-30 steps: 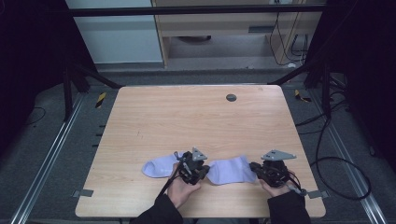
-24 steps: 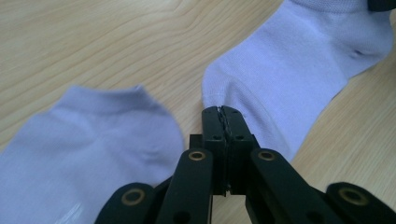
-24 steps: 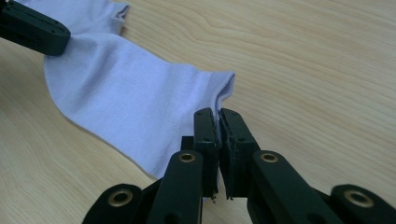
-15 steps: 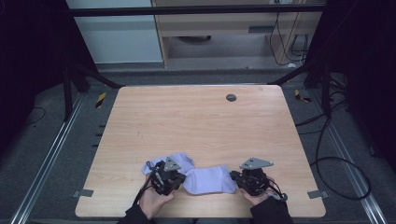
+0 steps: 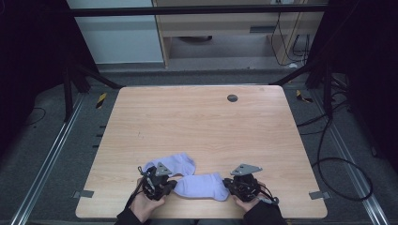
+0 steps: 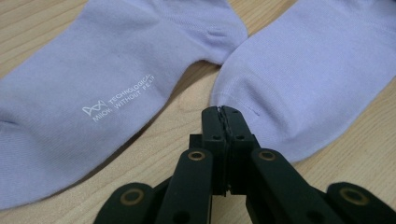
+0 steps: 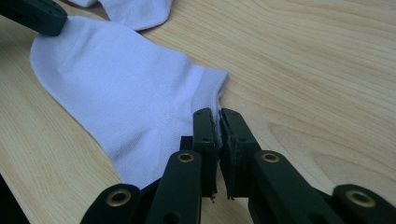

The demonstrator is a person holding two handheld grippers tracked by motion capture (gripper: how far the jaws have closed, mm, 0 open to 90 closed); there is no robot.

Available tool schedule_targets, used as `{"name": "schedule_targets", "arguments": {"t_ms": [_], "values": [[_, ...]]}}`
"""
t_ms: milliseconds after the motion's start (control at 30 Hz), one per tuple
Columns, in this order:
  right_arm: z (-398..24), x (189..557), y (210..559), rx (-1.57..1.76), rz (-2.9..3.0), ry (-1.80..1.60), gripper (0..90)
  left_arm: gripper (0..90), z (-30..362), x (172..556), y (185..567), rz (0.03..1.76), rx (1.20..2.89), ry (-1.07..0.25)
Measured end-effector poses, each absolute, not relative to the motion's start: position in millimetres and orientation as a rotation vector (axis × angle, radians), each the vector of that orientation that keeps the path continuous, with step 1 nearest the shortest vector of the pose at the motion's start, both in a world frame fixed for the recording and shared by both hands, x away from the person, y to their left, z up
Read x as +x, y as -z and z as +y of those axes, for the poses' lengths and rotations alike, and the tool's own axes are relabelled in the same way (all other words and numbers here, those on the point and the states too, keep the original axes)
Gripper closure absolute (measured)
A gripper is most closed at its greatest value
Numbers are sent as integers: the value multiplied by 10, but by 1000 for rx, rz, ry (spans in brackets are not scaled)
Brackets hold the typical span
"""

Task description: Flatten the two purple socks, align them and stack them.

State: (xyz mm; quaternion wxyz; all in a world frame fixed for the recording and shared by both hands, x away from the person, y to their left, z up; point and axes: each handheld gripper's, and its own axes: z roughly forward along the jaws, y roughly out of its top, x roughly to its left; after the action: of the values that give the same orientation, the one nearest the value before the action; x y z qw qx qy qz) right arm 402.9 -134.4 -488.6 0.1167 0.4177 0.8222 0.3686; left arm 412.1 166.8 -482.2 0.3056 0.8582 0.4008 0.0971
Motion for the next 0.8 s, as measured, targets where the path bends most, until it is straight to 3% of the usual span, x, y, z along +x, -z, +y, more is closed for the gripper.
{"name": "schedule_targets", "arguments": {"t_ms": [433, 800], "values": [[-1341, 4067, 4903, 1208, 2390, -1065, 816, 821, 1644, 4059, 4833, 1049, 2271, -275], [-1435, 4104, 4834, 1177, 2308, -1154, 655, 631, 1793, 4092, 4691, 1048, 2181, -350]]}}
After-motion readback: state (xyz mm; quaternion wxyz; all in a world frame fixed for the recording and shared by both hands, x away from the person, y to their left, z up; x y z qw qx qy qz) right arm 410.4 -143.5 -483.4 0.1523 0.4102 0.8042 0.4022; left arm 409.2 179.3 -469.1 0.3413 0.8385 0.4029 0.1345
